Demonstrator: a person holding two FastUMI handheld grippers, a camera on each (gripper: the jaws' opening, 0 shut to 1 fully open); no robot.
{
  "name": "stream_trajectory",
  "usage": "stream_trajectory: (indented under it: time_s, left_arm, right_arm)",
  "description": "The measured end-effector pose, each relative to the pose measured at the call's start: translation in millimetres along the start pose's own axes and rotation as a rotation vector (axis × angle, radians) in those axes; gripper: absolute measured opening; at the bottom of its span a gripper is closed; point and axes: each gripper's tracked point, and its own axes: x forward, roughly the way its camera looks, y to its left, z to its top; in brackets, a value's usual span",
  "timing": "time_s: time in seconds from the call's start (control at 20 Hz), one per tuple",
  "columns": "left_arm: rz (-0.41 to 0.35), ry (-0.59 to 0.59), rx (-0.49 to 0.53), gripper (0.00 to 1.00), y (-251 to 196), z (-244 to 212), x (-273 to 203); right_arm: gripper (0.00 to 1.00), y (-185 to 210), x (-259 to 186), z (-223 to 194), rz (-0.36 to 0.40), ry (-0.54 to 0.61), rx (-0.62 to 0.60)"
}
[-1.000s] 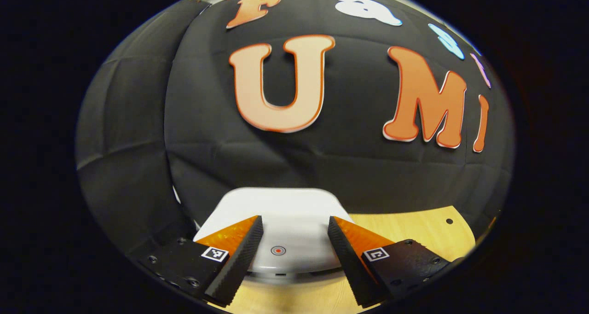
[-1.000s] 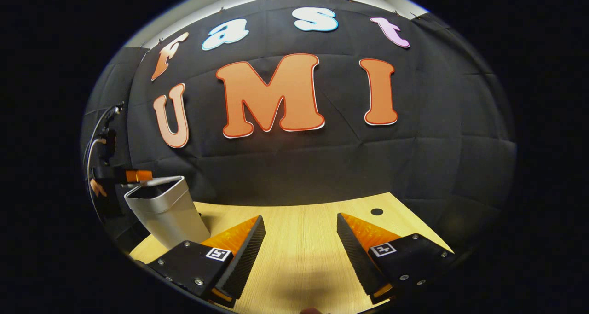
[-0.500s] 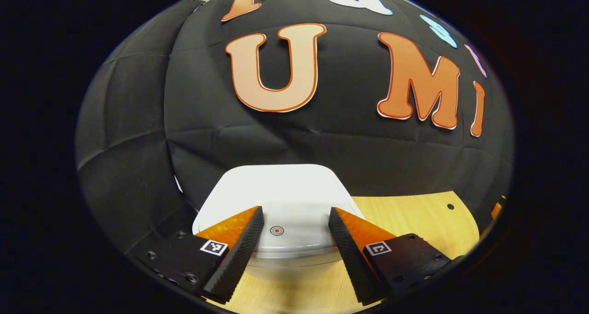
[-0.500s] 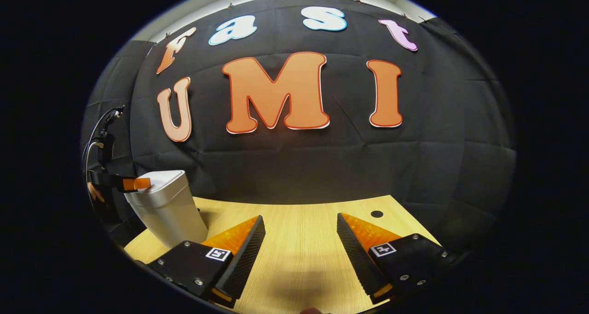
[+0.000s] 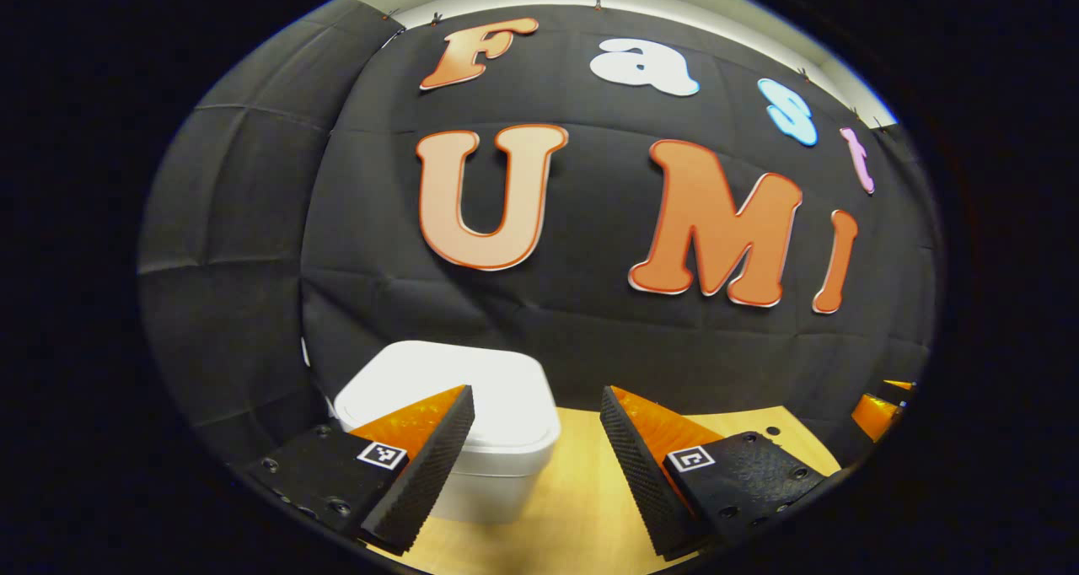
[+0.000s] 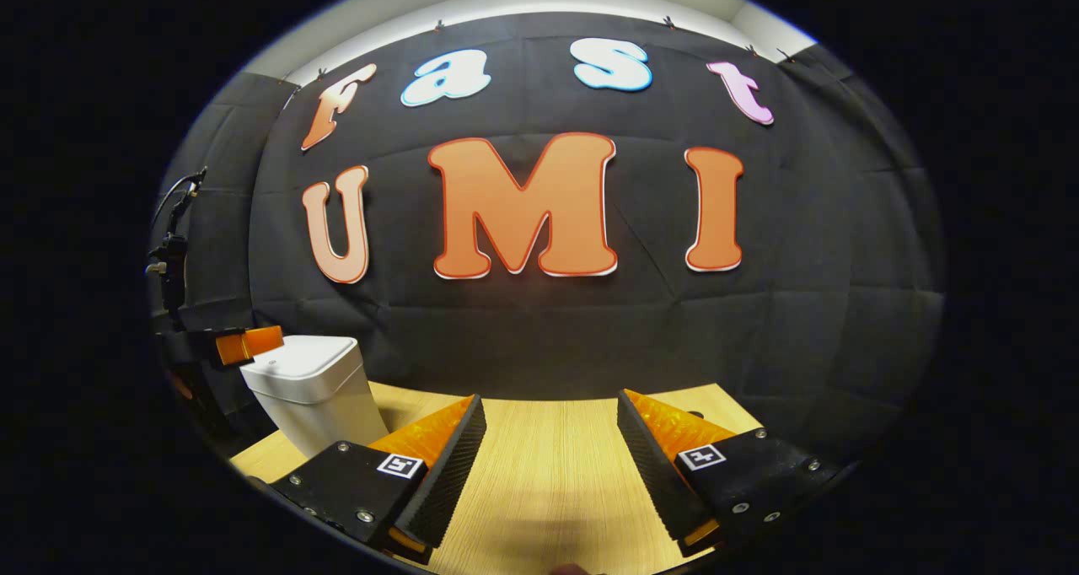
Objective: Press the lid of the desktop garbage bin to open it, pick up the crumpled paper on the desktop and throw it into the bin, then pick up the pop can on the desktop and drop it into the bin, and finally close the garbage bin lid.
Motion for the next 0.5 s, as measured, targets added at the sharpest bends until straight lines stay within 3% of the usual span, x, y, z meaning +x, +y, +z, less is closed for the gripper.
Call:
stream_trajectory:
  time_s: [0.2, 0.5]
  left_arm:
    - [-0.112, -0.037, 0.007, 0.95, -74, -1, -34]
    - [-0.126, -0.147, 0.114, 0.95, -112, -10, -64]
  right_arm:
    - [0.94, 10, -8, 3, 0.044, -0.026, -0.046]
    - [0.94, 1, -16, -2, 0.036, -0.045, -0.011]
